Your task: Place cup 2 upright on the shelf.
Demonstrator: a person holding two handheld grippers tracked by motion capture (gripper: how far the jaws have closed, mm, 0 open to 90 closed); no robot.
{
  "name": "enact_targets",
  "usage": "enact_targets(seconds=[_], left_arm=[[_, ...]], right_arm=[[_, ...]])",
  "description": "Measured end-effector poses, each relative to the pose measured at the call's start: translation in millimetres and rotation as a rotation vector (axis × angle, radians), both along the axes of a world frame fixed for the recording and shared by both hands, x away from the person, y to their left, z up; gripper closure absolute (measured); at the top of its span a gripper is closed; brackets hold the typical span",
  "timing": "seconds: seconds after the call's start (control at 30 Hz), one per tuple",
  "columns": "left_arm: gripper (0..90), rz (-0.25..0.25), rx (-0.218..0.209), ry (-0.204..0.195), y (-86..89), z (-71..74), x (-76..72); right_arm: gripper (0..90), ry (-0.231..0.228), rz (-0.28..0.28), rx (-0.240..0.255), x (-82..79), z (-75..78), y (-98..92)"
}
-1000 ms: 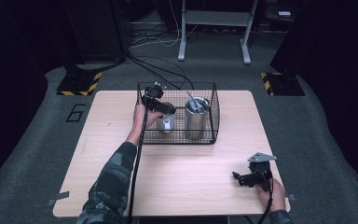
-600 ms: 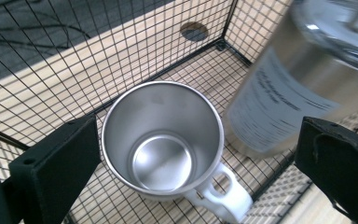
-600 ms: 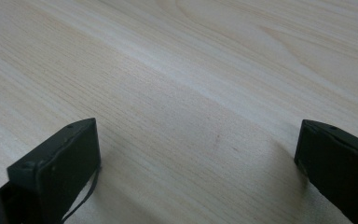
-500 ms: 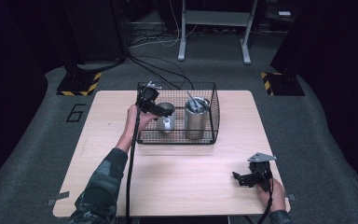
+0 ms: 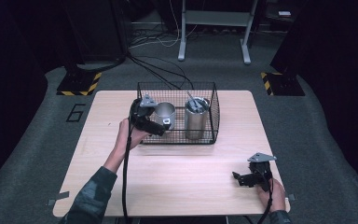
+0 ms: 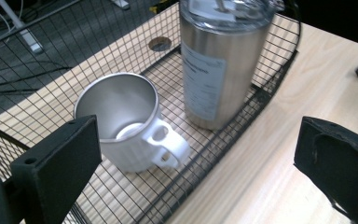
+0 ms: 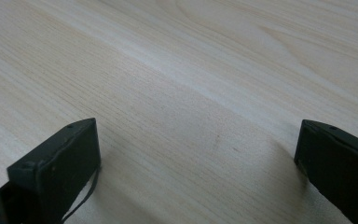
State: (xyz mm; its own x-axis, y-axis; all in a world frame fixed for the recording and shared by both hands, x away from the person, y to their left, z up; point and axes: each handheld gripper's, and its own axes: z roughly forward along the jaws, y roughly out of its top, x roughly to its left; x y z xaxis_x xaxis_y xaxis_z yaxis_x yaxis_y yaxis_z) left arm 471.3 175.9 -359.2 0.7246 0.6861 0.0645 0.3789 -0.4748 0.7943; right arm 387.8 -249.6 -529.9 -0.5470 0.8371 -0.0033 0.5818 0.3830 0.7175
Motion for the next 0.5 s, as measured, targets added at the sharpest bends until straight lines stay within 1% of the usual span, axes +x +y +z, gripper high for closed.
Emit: enact_targets(seconds=[0.1,0.13,0.17,0.2,0.23,0.27,0.3,0.33,0.37,0.43,0.47,0.5], left_arm=[[0.8,0.001,-0.003,-0.014,5.3,-5.3,-13.0],[0.9,0.001,-0.003,-0.014,5.3,-5.3,-13.0],[1.0,0.003,-0.002,-0.020,7.1,-7.1,-16.8],[1.1,0.007,-0.002,-0.021,11.2,-11.2,-23.6],[1.1,0.008,-0.005,-0.021,13.7,-13.6,-26.8],[1.2,0.008,-0.005,-0.021,13.7,-13.6,-26.8],[1.2,0.017,-0.004,-0.025,15.9,-16.6,-29.9],[1.3,0.023,-0.009,-0.015,21.4,-22.3,-36.0],[1.2,0.031,-0.013,-0.021,22.8,-25.4,-38.6],[1.1,0.044,-0.007,-0.022,28.5,-34.5,-46.5],[1.0,0.050,-0.010,-0.016,30.9,-38.7,-50.1],[1.0,0.059,-0.016,-0.020,32.5,-42.6,-52.7]], right_arm=[[0.0,-0.002,0.001,-0.001,0.0,0.1,-0.1],[0.0,-0.002,0.001,-0.001,0.0,0.1,-0.1],[0.0,-0.001,0.000,-0.001,0.0,0.1,-0.1],[0.0,-0.002,0.000,-0.001,-0.1,0.1,0.0],[0.0,0.000,-0.003,0.001,-0.3,0.1,0.2],[0.0,0.000,-0.003,0.001,-0.3,0.1,0.2],[0.0,0.000,-0.003,0.001,-0.3,0.1,0.1],[0.0,-0.001,-0.003,0.001,-0.3,0.0,0.2],[0.0,-0.001,-0.002,0.001,-0.3,0.0,0.1],[0.0,-0.001,-0.003,0.001,-0.3,0.0,0.1],[0.0,-0.001,-0.003,0.001,-0.3,0.0,0.2],[0.0,-0.001,-0.003,0.001,-0.3,0.1,0.2]])
